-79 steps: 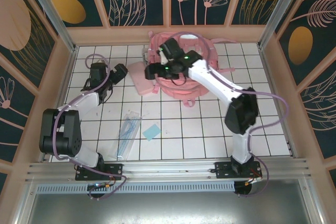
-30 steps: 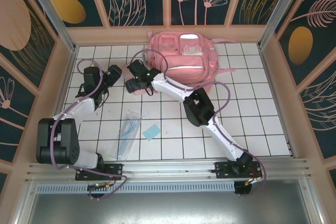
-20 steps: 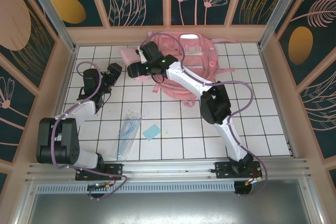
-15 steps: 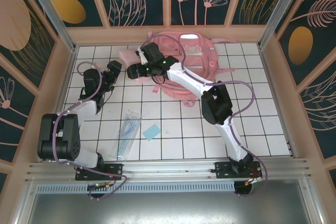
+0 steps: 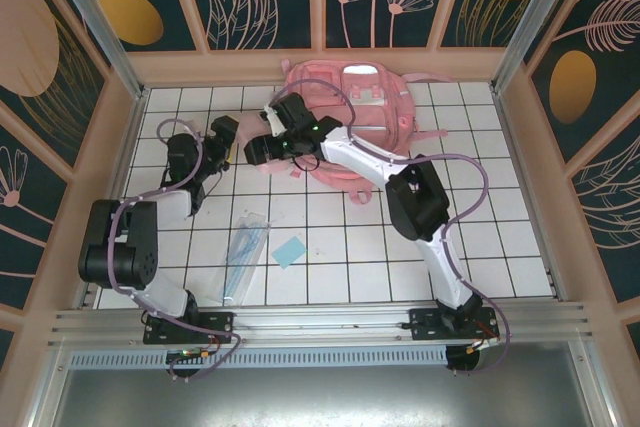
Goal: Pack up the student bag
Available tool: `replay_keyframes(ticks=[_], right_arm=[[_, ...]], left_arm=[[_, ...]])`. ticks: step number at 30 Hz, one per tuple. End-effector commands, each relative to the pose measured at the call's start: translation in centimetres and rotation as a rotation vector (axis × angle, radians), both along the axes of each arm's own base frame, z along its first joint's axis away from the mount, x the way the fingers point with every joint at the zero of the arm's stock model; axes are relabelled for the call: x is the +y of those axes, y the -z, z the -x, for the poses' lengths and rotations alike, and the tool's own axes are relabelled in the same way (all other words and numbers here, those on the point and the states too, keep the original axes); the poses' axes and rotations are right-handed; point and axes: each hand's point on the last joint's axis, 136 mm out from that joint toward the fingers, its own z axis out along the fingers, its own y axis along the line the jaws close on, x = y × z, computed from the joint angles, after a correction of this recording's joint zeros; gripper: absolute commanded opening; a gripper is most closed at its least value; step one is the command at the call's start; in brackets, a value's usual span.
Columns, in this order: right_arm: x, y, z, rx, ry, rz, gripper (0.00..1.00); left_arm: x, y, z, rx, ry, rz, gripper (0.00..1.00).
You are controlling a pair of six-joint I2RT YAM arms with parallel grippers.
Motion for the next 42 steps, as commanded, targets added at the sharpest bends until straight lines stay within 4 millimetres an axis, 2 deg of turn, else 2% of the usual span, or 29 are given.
replay_keyframes(ticks=[1, 6, 10, 14, 16, 18, 19, 21, 22, 23, 24, 30, 31, 35, 37, 42], right_arm=[[1.0, -5.8, 1.0, -0.093, -0.048, -0.113, 0.68], [1.1, -5.5, 1.8, -0.096, -0.071, -0.098, 0.67], [1.0, -5.4, 1.9, -0.113, -0.080, -0.085, 0.68], [0.7, -5.5, 1.7, -0.137, -0.076, -0.069, 0.68], [0.6, -5.6, 1.6, -0.145, -0.073, -0.063, 0.69], [0.2, -5.9, 1.4, -0.154, -0.059, -0.056, 0.72], [0.0, -6.0, 1.4, -0.155, -0.054, -0.053, 0.74], [-0.5, -6.2, 1.4, -0.153, -0.042, -0.052, 0.79], [-0.7, -6.4, 1.4, -0.149, -0.037, -0.056, 0.85], [-1.1, -6.6, 1.4, -0.143, -0.028, -0.062, 0.97], [-1.6, -7.0, 1.4, -0.130, -0.018, -0.074, 0.99], [-6.0, -9.1, 2.4, -0.042, 0.035, -0.181, 0.99], [-6.8, -9.4, 2.6, -0.034, 0.047, -0.194, 0.99], [-10.3, -9.3, 2.9, 0.056, 0.139, -0.268, 0.99], [-11.1, -9.5, 3.0, 0.116, 0.190, -0.364, 0.99], [-10.5, -10.6, 3.5, 0.234, 0.273, -0.636, 0.99]], left_arm=[[-1.3, -0.9, -0.6, -0.039, 0.036, 0.029, 0.92], [-2.9, -2.7, -2.0, -0.090, 0.074, 0.055, 0.82], [-3.7, -3.5, -2.3, -0.111, 0.091, 0.063, 0.69], [-4.1, -3.3, -1.9, -0.110, 0.098, 0.077, 0.50], [-4.1, -3.1, -1.7, -0.108, 0.095, 0.085, 0.38], [-4.1, -3.0, -1.6, -0.107, 0.091, 0.088, 0.24], [-4.1, -3.0, -1.6, -0.105, 0.089, 0.089, 0.21], [-4.1, -3.0, -1.7, -0.103, 0.082, 0.091, 0.20], [-4.1, -3.1, -1.8, -0.104, 0.080, 0.093, 0.19], [-4.1, -3.3, -1.9, -0.109, 0.075, 0.097, 0.19], [-4.1, -3.4, -2.0, -0.110, 0.070, 0.103, 0.18], [-3.7, -5.0, -2.5, -0.156, 0.009, 0.165, 0.10], [-3.6, -4.1, -2.9, -0.140, -0.001, 0.168, 0.11], [-3.8, -5.7, -3.5, -0.191, -0.032, 0.206, 0.11], [-4.3, -6.9, -3.5, -0.232, -0.044, 0.232, 0.12], [-6.6, -8.5, -2.5, -0.309, -0.047, 0.323, 0.13]])
